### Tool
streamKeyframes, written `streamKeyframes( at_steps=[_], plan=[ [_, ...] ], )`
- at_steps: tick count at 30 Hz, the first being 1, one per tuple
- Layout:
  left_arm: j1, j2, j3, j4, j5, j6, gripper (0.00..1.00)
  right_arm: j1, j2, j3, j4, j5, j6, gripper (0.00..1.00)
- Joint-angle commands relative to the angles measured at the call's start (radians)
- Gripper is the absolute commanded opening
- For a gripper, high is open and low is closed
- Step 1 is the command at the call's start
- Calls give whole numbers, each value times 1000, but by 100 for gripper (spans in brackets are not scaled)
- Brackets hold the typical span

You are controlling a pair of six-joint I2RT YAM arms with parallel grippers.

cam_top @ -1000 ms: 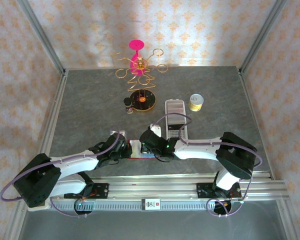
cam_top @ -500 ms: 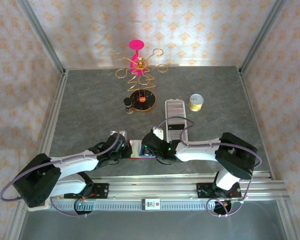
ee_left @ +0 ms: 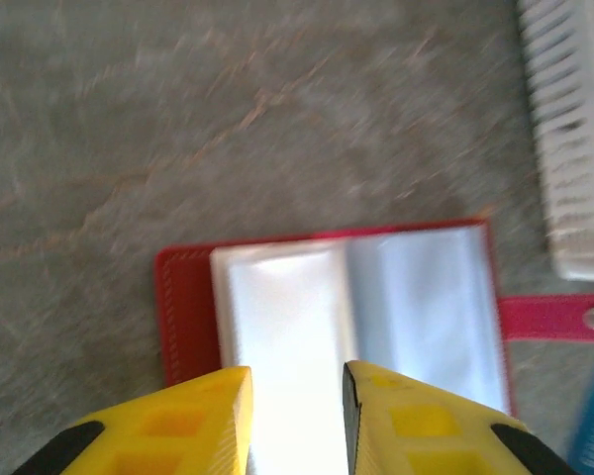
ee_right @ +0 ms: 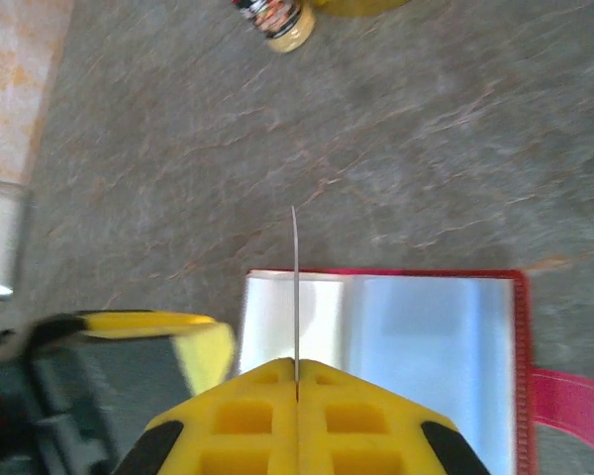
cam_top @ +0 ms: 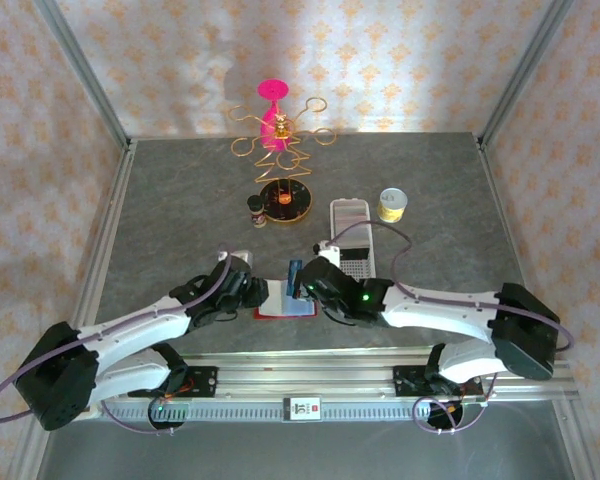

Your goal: Put the credit cards into the card holder

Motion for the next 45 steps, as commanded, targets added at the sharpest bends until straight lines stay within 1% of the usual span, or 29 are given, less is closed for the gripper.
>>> streamKeyframes(
  at_steps=[1, 3, 5, 8, 11, 17, 20, 26, 35, 40, 41, 45],
  plan=[
    [-9, -24, 95, -93, -33, -4, 31, 4, -49, -50, -113, 129, -3, 0],
    [-38, -18, 135, -93, -37, -18, 31, 4, -85, -79, -118, 153, 9, 0],
    [-89, 11, 170, -88, -59, -26, 31, 4, -115, -102, -124, 175, 21, 0],
    [-166, 113, 233, -118, -111, -28, 36, 4, -172, -135, -129, 199, 29, 0],
    [-218, 218, 277, -149, -161, -32, 41, 4, -218, -154, -156, 220, 32, 0],
    [-260, 343, 294, -144, -209, -53, 49, 4, -313, -209, -179, 246, 56, 0],
    [-285, 398, 319, -163, -236, -54, 50, 5, -347, -226, -180, 243, 63, 0],
    [-313, 481, 362, -185, -265, -54, 55, 5, -356, -233, -180, 244, 62, 0],
    [-344, 583, 427, -259, -337, -47, 56, 5, -357, -239, -174, 236, 61, 0],
    [-352, 615, 443, -292, -365, -45, 56, 5, -356, -243, -174, 234, 65, 0],
    [-352, 621, 448, -306, -374, -45, 56, 5, -357, -243, -174, 234, 65, 0],
    [-357, 630, 457, -326, -392, -47, 46, 4, -356, -245, -175, 236, 67, 0]
  ],
)
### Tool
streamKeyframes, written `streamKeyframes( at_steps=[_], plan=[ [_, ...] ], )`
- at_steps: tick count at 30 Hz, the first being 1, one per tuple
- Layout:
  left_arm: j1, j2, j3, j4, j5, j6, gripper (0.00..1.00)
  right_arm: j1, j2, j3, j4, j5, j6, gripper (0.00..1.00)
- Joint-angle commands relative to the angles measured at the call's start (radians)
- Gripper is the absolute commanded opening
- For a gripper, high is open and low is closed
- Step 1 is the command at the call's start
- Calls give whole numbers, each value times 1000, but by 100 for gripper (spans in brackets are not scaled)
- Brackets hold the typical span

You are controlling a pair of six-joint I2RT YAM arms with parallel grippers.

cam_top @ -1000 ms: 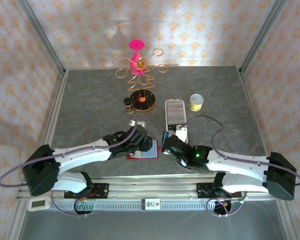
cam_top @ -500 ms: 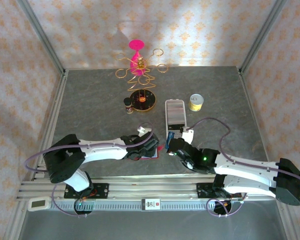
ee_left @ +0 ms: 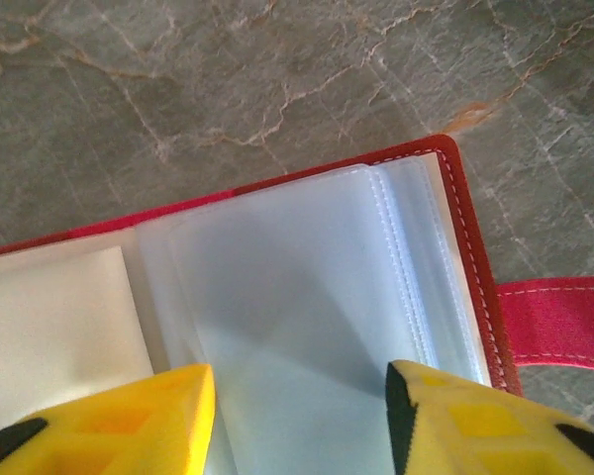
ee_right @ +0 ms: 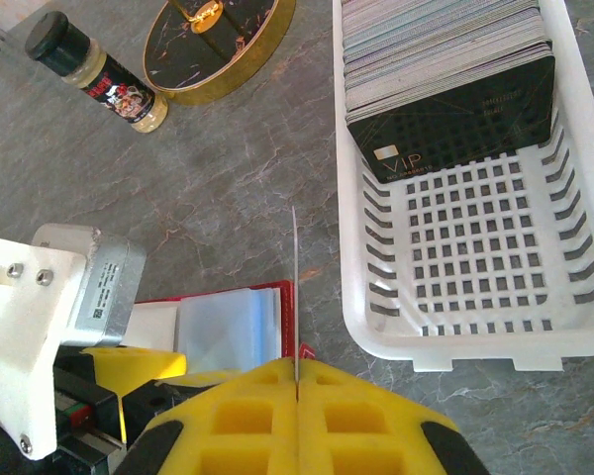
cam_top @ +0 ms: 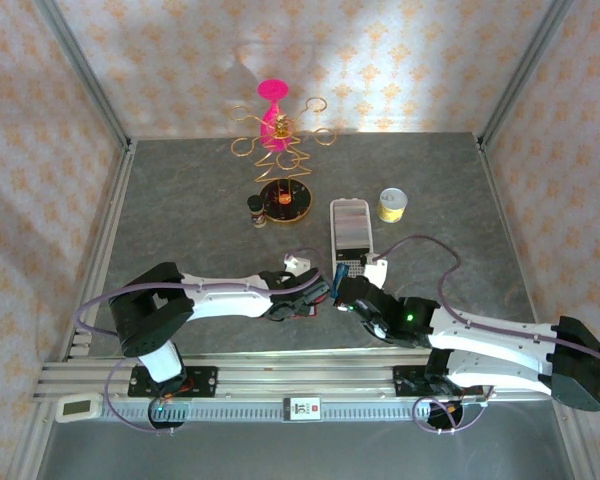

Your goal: Put the credit cards into the card holder

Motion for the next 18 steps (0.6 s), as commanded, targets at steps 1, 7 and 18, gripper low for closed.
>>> streamKeyframes(
  at_steps=[1, 7, 18],
  plan=[
    [-6, 15, 12, -78, -55, 0, 46, 5, -16, -17, -19, 36, 18, 0],
    [-6, -19, -5, -58, -58, -10, 37, 5, -16, -20, -23, 37, 24, 0],
    [2, -78, -44, -40, -78, -26, 27, 5, -16, -29, -21, 34, 31, 0]
  ],
)
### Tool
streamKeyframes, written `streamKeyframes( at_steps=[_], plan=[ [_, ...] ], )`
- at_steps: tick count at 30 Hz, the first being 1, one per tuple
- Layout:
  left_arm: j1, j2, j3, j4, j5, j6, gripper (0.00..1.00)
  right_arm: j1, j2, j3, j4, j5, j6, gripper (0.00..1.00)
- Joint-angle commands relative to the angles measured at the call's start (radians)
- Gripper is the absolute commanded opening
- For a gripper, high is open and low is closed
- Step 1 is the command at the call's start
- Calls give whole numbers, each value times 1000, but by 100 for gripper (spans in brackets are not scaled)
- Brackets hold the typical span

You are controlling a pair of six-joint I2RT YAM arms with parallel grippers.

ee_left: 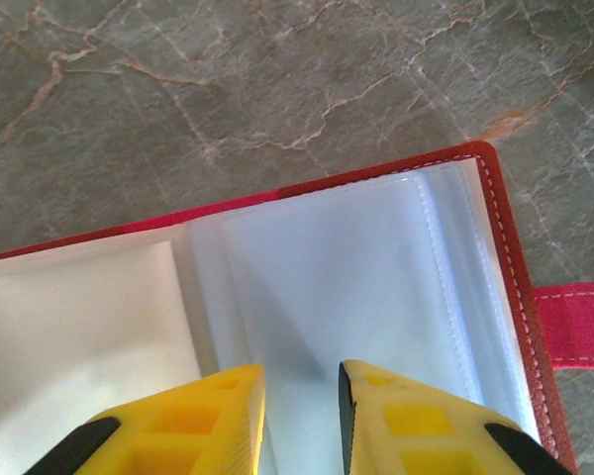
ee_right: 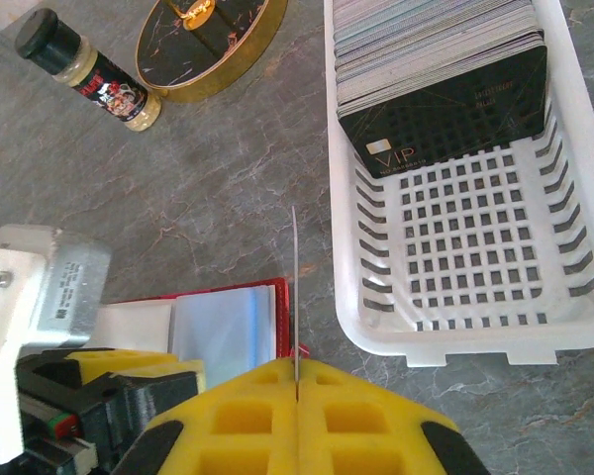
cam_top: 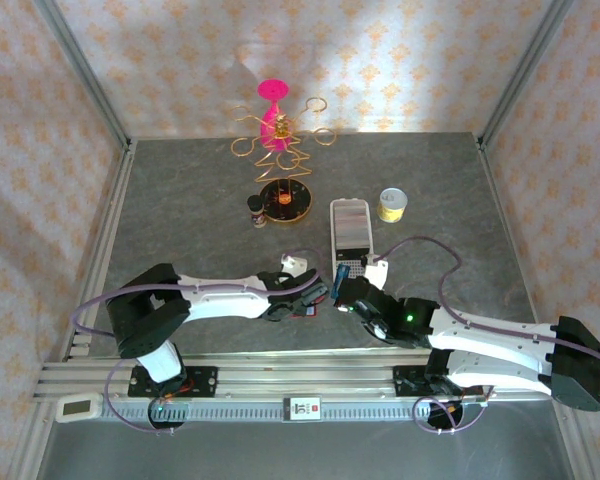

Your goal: Put the credit cards into the card holder

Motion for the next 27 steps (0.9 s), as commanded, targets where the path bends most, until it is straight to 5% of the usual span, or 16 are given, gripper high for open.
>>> streamKeyframes(
  at_steps=[1, 7, 17, 27],
  plan=[
    [8, -48, -27, -21, -38, -17, 25, 6, -16, -22, -19, 34, 19, 0],
    [33, -79, -65, -11, -36, -15, 16, 5, -16, -20, -18, 33, 21, 0],
    [64, -266, -128, 188, 129, -25, 17, 5, -13, -13, -18, 37, 16, 0],
    [66, -126, -110, 261, 273, -35, 7, 5, -35, -24, -10, 37, 30, 0]
  ],
)
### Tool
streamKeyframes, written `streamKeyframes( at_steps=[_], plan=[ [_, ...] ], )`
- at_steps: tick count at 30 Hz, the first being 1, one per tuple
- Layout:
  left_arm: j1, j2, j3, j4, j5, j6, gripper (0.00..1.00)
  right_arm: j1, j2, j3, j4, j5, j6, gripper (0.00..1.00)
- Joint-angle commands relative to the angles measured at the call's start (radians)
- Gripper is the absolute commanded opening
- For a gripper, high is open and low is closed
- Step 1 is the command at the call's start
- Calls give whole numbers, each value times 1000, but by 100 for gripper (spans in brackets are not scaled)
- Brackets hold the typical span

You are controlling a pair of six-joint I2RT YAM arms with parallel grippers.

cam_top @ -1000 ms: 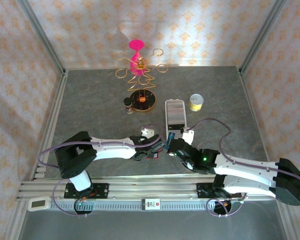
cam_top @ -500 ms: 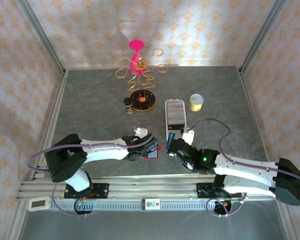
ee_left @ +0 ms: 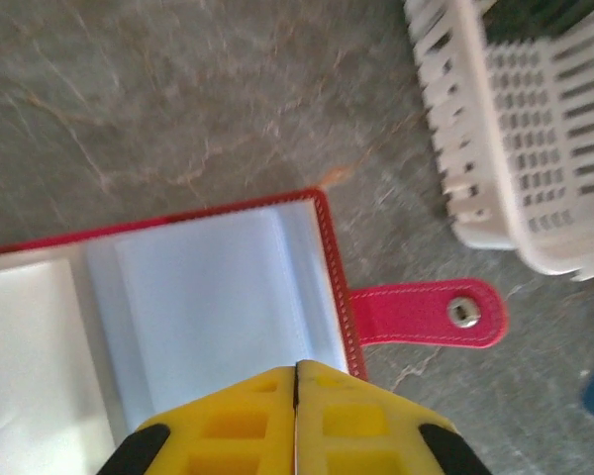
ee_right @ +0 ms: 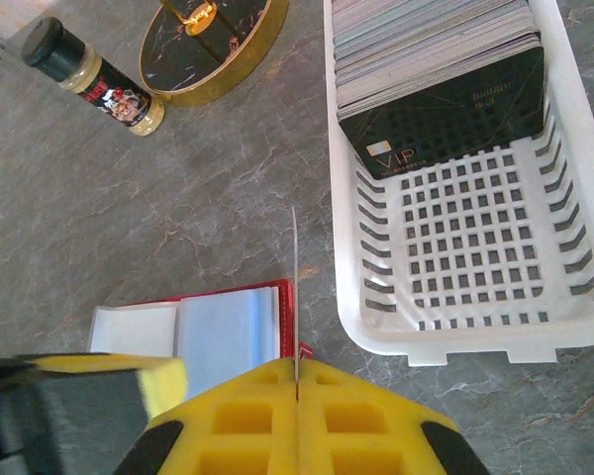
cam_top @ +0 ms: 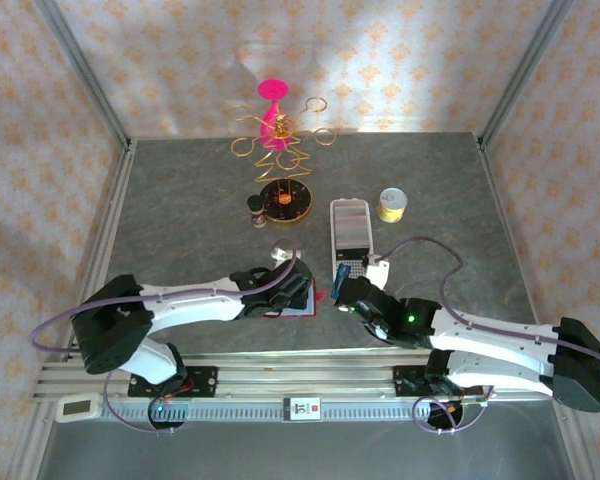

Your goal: Put the credit cards into the card holder

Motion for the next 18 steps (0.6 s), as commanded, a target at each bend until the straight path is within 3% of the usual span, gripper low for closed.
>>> streamKeyframes(
  at_steps=[1, 8, 18],
  plan=[
    [5, 37, 4, 44, 50, -14, 6, 5, -18, -19, -12, 37, 19, 0],
    [9, 73, -3, 22, 17, -2, 0, 4, -17, -28, 0, 26, 23, 0],
    [33, 39, -69, -14, -35, -1, 0, 4, -12, -22, 24, -13, 7, 0]
  ],
)
